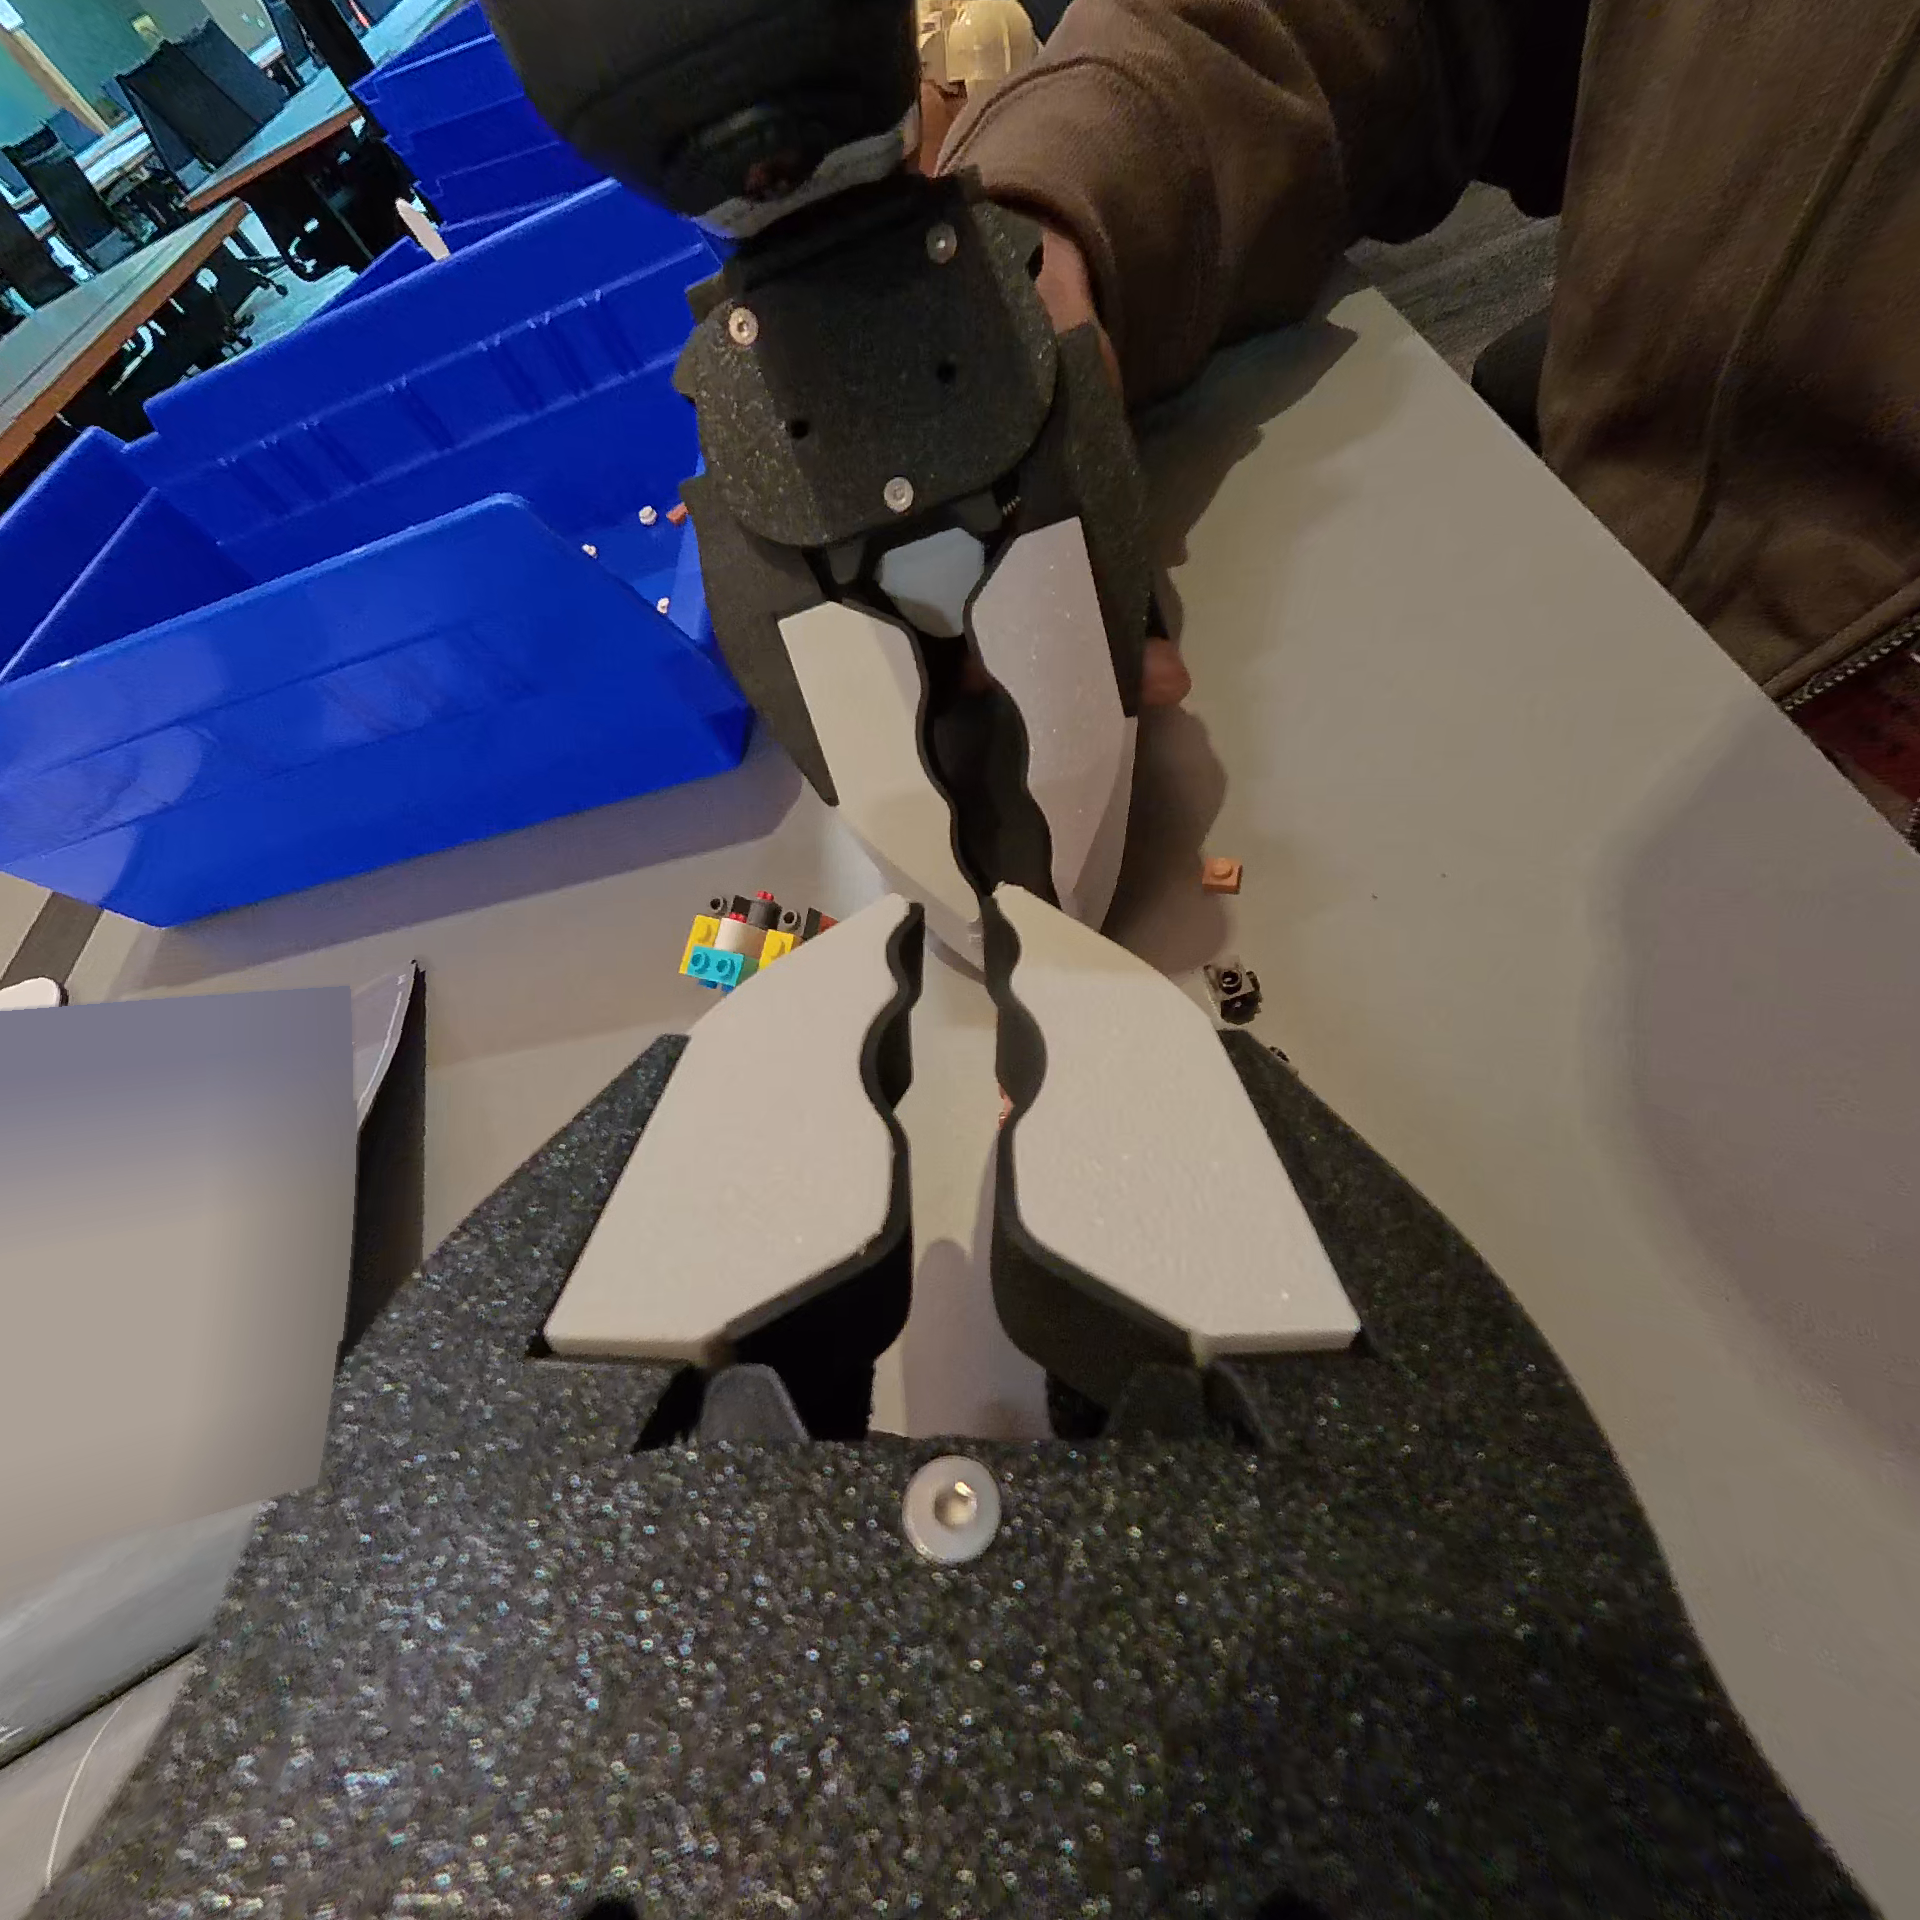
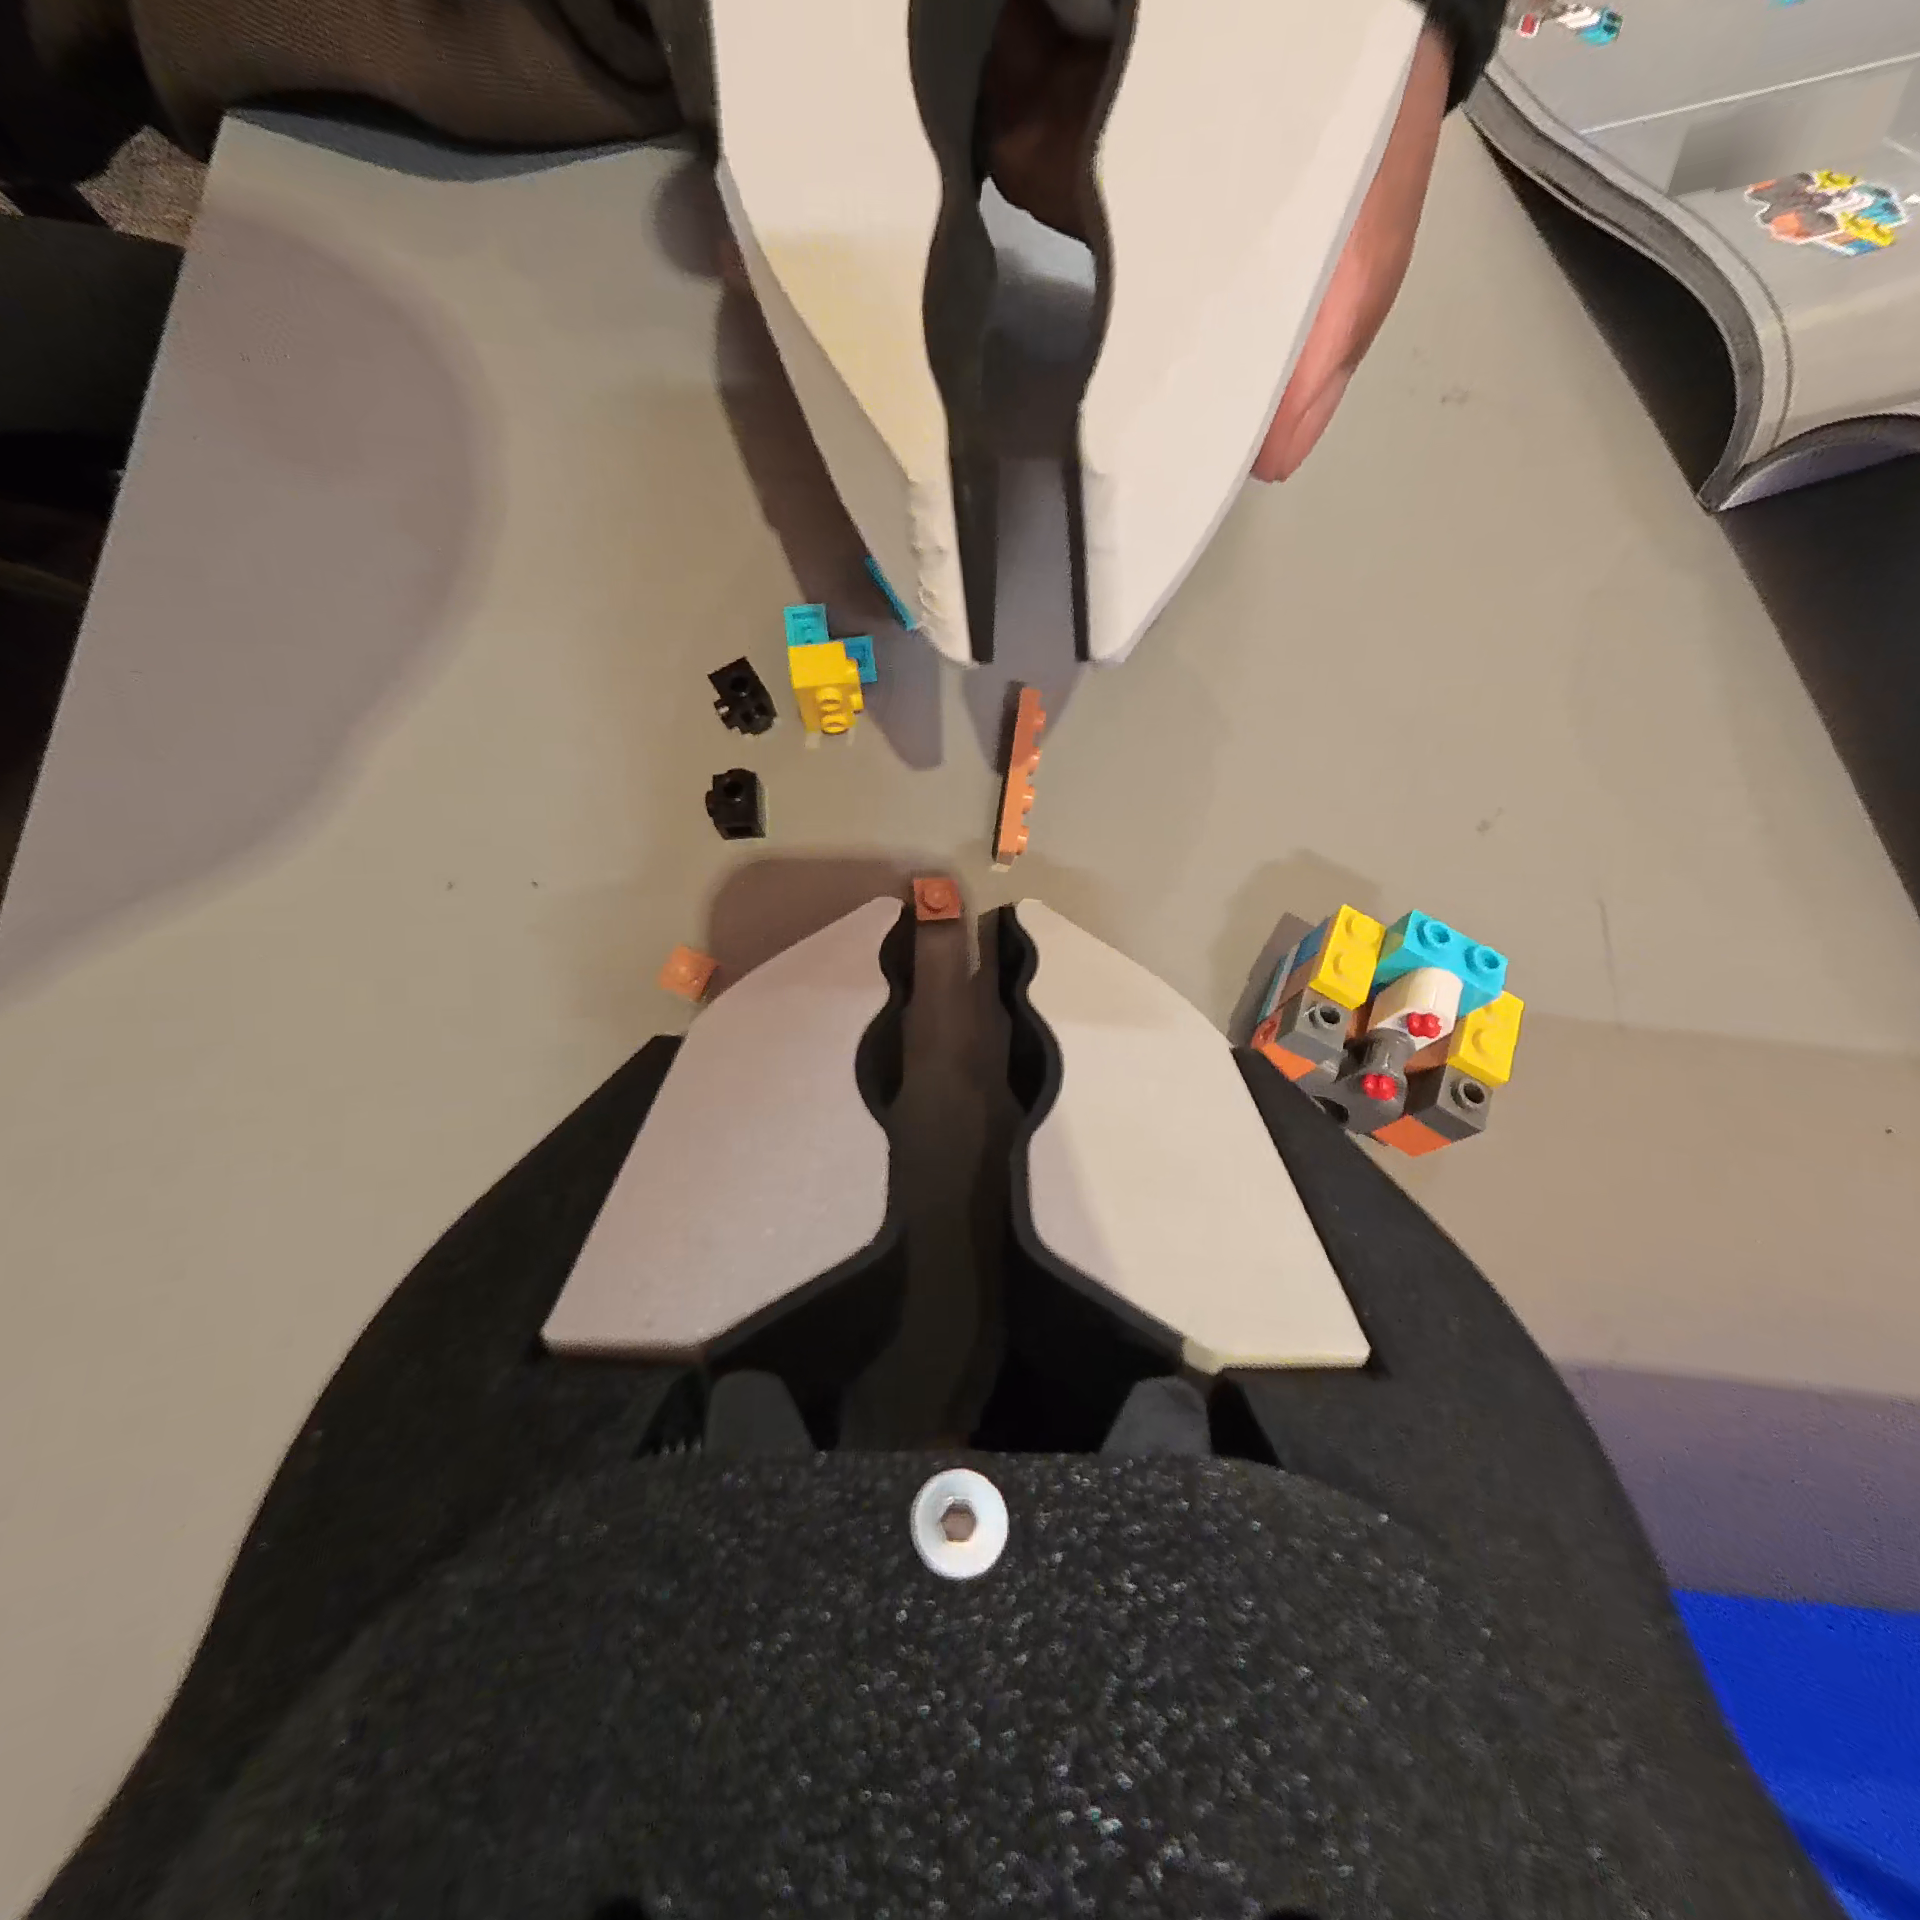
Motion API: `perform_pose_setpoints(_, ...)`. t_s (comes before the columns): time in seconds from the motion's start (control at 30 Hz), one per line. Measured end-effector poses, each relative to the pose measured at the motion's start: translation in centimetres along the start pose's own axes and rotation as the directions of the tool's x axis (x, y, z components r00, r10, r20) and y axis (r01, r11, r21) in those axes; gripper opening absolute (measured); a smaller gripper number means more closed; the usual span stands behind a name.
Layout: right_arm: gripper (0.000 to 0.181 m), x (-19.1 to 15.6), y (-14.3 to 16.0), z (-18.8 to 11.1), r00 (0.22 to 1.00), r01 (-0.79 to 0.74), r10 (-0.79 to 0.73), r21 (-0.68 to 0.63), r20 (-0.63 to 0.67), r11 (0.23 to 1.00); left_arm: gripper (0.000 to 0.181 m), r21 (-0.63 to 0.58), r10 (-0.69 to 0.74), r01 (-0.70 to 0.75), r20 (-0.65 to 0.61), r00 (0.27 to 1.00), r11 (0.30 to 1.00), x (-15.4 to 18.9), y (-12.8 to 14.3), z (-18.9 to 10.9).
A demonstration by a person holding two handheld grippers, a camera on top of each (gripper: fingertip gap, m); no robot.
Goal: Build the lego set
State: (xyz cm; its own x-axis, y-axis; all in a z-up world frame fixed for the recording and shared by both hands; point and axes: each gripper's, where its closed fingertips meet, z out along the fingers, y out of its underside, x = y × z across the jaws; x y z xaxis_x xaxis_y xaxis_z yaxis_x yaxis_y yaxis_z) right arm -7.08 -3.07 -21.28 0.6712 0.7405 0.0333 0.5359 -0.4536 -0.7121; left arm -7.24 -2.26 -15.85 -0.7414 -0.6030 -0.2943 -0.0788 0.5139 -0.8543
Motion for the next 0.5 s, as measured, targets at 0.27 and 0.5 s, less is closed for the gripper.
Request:
perform_pose_setpoints(0.27,0.017,-0.3,-0.11,0.18,1.0,0.006,-0.006,-0.002,0.027,1.0,0.011,0.002,-0.004,0.004,-0.005,1.0,1.0,0.04,-0.02,0.11)
perform_pose_setpoints(0.5,0.008,-0.38,-0.09,0.15,0.999,0.002,-0.002,-0.001,0.037,1.0,0.011,-0.01,0.009,-0.009,-0.017,1.0,1.0,0.37,0.19,0.36)
